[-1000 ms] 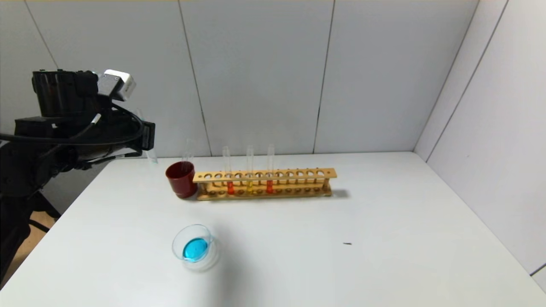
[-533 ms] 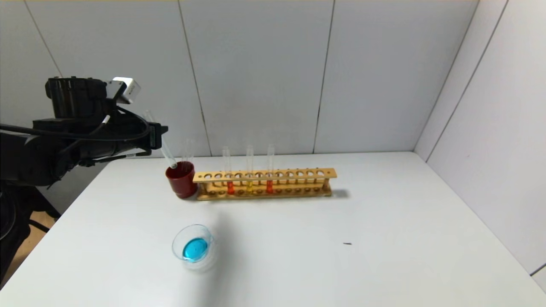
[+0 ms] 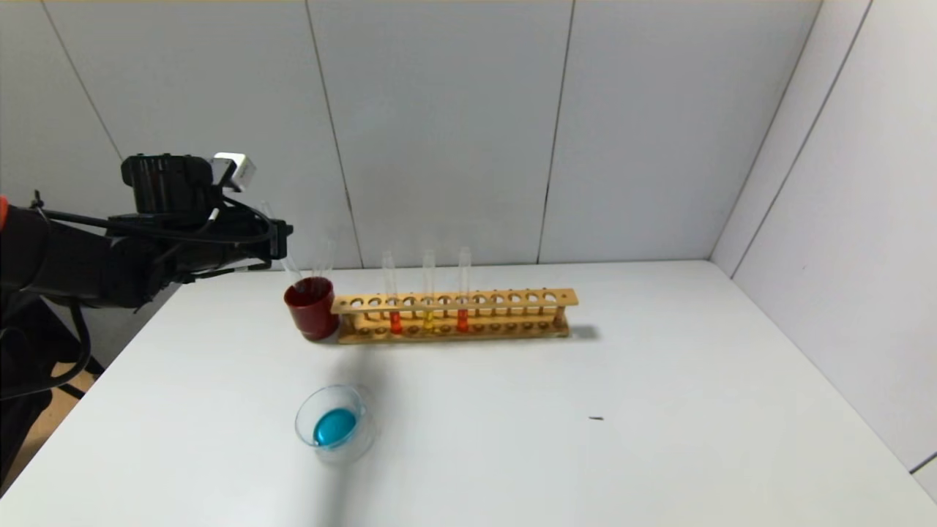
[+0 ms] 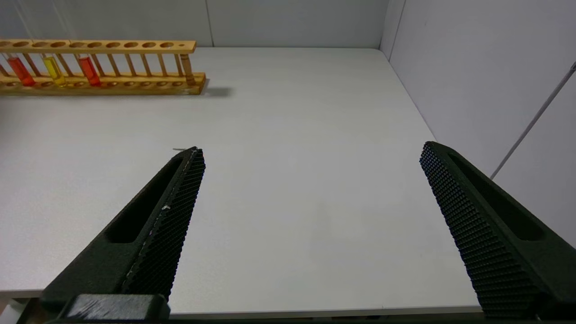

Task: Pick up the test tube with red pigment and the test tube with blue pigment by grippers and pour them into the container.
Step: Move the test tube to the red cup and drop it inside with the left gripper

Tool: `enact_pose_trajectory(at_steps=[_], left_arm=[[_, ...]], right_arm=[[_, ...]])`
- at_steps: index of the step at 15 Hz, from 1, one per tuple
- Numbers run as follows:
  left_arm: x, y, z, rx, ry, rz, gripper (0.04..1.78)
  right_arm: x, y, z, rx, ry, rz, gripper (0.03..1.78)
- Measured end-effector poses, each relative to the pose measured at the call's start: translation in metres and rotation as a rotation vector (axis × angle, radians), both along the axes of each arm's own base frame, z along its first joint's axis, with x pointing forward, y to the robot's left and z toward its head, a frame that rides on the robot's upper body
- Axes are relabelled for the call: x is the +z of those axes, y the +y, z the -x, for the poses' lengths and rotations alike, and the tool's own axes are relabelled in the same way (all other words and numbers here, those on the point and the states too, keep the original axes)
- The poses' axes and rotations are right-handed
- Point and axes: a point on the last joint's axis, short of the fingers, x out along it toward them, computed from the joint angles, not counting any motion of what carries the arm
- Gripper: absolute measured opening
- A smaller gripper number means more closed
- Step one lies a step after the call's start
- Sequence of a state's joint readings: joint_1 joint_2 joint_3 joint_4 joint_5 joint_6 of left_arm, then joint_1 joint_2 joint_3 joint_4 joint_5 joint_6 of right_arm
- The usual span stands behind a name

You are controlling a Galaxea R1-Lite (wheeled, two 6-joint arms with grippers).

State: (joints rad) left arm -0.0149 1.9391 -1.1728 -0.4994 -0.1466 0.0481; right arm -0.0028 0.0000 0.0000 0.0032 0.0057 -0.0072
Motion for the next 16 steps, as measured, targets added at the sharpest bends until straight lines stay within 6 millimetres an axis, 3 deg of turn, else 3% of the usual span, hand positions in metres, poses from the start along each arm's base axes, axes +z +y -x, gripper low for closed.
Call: enact_pose_trajectory(at_steps=[8, 16], left_arm=[[-0.043, 0.001, -0.029, 0.009, 0.049, -0.008, 0.33], [-0.053, 0.001, -0.033, 0.004, 0.071, -0.008, 0.34]], right_arm=[[0.000, 0.000, 0.000, 0.000, 0.000, 0.000, 1.75], [0.000, 0.000, 0.000, 0.000, 0.000, 0.000, 1.75]])
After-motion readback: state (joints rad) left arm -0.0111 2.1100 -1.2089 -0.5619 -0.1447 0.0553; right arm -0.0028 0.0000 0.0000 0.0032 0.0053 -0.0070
